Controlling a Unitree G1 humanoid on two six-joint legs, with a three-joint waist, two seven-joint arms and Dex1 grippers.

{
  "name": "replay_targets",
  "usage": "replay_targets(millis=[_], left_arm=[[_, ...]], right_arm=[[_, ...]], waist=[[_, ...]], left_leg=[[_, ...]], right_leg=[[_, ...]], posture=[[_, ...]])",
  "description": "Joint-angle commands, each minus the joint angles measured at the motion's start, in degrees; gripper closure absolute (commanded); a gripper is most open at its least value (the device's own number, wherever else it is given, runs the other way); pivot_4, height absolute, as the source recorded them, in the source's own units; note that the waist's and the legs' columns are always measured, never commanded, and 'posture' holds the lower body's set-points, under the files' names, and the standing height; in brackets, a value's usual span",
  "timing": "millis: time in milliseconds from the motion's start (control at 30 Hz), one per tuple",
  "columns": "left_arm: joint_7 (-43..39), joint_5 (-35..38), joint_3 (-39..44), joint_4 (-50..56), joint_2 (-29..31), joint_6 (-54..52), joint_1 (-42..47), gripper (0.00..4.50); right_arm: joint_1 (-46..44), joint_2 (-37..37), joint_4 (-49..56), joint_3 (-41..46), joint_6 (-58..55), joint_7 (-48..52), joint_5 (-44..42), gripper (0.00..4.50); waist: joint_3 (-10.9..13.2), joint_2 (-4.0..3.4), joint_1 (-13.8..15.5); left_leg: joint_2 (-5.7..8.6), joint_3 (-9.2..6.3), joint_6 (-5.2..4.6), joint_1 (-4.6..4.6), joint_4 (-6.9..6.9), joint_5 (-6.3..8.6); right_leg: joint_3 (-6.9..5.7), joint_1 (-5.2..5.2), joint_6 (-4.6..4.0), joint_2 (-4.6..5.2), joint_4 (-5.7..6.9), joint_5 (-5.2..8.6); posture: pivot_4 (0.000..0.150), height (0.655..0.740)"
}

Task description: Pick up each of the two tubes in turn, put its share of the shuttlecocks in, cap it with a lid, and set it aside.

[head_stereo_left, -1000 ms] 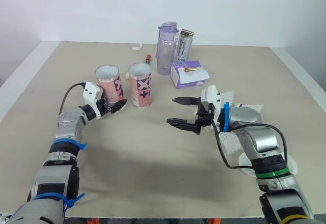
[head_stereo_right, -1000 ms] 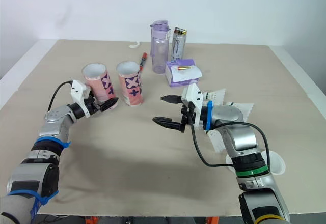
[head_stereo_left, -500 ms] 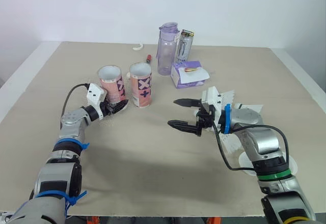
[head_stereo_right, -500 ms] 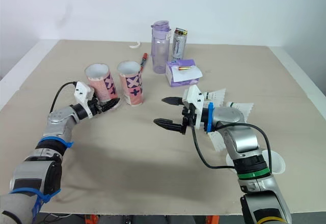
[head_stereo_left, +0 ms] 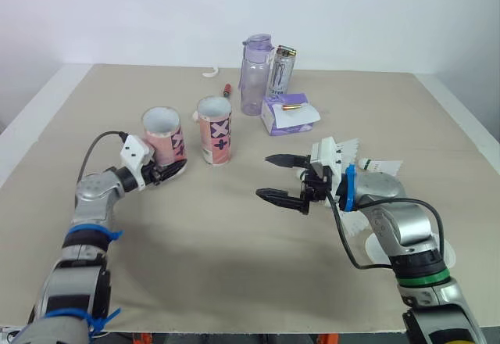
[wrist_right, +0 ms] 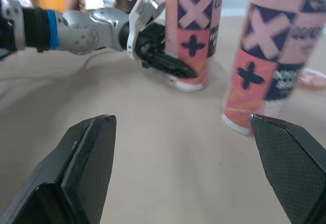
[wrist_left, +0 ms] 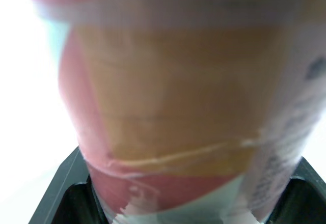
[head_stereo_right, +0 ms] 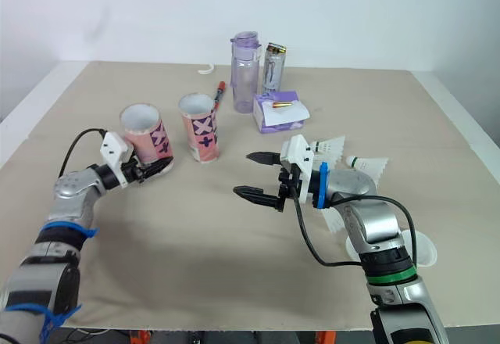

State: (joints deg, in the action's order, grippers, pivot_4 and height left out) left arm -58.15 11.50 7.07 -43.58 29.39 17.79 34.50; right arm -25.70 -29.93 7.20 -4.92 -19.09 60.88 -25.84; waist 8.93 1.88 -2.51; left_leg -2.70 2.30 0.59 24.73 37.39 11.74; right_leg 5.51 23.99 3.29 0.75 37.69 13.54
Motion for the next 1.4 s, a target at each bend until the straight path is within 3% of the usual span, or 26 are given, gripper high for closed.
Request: replay_targets(millis=[33,233,567,867,1133,1300,1400], left_arm=[[-4.29,2.06,-1.62,21.08,5.50,-7.05,-9.95,1.46],[-6.19,3.19,-5.07,41.84,11.32,-19.64,-17.49,1.46],[-11.60,1.32,-17.92,55.92,15.05,-37.00,-8.97,1.46],[-12.15,-4.84,-29.36,56.32,11.97,-46.95,3.07,1.46],[-12.25,-10.04,-35.66,53.88,9.89,-47.11,6.19,1.46],[-12.53,-11.20,-36.68,53.78,9.66,-46.64,6.87,1.46],[-12.58,-11.20,-36.90,54.64,9.67,-47.08,6.60,1.46]], right_arm=[[3.30,-2.08,7.62,2.23,-0.32,0.46,-2.52,0.00],[8.24,-4.88,14.09,2.07,-0.23,2.15,-3.93,0.00],[14.09,-8.23,19.78,2.94,2.04,3.63,-4.09,0.00],[22.60,-9.39,22.59,8.28,2.24,-0.41,-4.73,0.00],[26.60,-8.67,23.77,10.39,2.73,-4.03,-4.57,0.00],[31.23,-6.67,27.36,18.35,-2.76,-12.19,-10.83,0.00],[38.49,-6.04,29.59,26.44,-5.16,-14.74,-14.30,0.00]], waist=[[0.00,0.00,-0.02],[0.00,-0.02,0.11],[0.01,-0.01,0.09],[0.02,0.00,0.23],[0.02,-0.01,0.25],[0.02,-0.02,0.36],[0.01,-0.02,0.76]], left_leg=[[-0.01,0.02,0.01,-0.02,0.00,0.00],[-0.02,0.04,0.01,-0.11,0.07,-0.01],[-0.05,0.11,-0.01,-0.22,0.16,-0.06],[0.00,0.02,-0.01,-0.17,0.14,-0.05],[0.00,-0.05,-0.01,-0.18,0.15,-0.05],[0.00,-0.06,-0.02,-0.22,0.16,-0.05],[0.03,-0.06,-0.02,-0.27,0.19,-0.05]], right_leg=[[0.01,-0.02,-0.01,0.02,0.01,0.01],[0.00,-0.05,-0.01,0.09,0.15,0.11],[0.03,-0.04,-0.06,0.02,0.26,0.37],[0.08,-0.03,0.21,-0.05,0.30,0.42],[0.09,-0.04,0.16,-0.12,0.32,0.42],[0.11,-0.10,-0.02,-0.12,0.32,0.51],[0.18,-0.17,-0.01,-0.12,0.32,0.51]], posture=[[0.150,0.7400],[0.150,0.7400],[0.150,0.7400],[0.150,0.7400],[0.150,0.7400],[0.150,0.7400],[0.150,0.7400]])
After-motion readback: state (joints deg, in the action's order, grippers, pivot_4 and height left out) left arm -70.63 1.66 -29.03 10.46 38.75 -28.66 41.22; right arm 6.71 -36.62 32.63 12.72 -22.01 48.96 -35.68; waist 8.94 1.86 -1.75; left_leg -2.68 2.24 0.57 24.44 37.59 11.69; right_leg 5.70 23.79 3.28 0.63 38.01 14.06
